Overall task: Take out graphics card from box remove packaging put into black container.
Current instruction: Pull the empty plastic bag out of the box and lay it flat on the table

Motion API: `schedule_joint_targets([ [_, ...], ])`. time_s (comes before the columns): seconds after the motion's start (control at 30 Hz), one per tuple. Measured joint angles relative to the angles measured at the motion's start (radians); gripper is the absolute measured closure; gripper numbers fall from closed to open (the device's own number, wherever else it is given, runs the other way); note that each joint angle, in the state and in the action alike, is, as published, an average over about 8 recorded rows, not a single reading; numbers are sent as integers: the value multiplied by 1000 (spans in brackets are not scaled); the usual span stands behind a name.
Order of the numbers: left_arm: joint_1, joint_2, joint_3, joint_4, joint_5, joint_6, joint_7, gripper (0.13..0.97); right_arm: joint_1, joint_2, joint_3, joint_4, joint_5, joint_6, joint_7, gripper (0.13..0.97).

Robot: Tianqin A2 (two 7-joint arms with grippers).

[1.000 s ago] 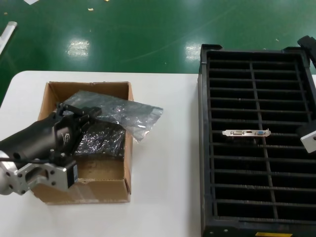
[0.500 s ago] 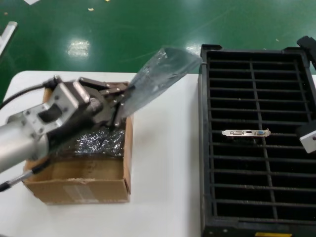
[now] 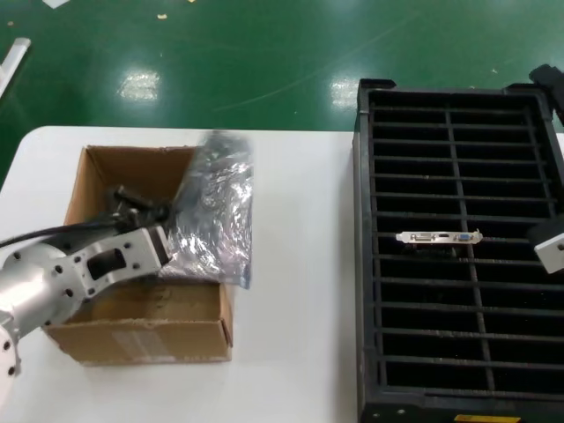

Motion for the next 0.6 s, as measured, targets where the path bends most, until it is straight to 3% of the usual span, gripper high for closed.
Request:
schedule_joint_targets([
  [0.13,-4,-123,123,-1,-79,-191,194,941,0,0,0,0,0,0,0,129],
  [0.3,-17,-197,197,0,-236,-366,379,938,0,0,0,0,0,0,0,129],
  [0.43,-12,-220,215,-23,-316,-426,452,895,0,0,0,0,0,0,0,129],
  [0.6,8,-230,223,-59,-359,-442,490,852,0,0,0,0,0,0,0,129],
])
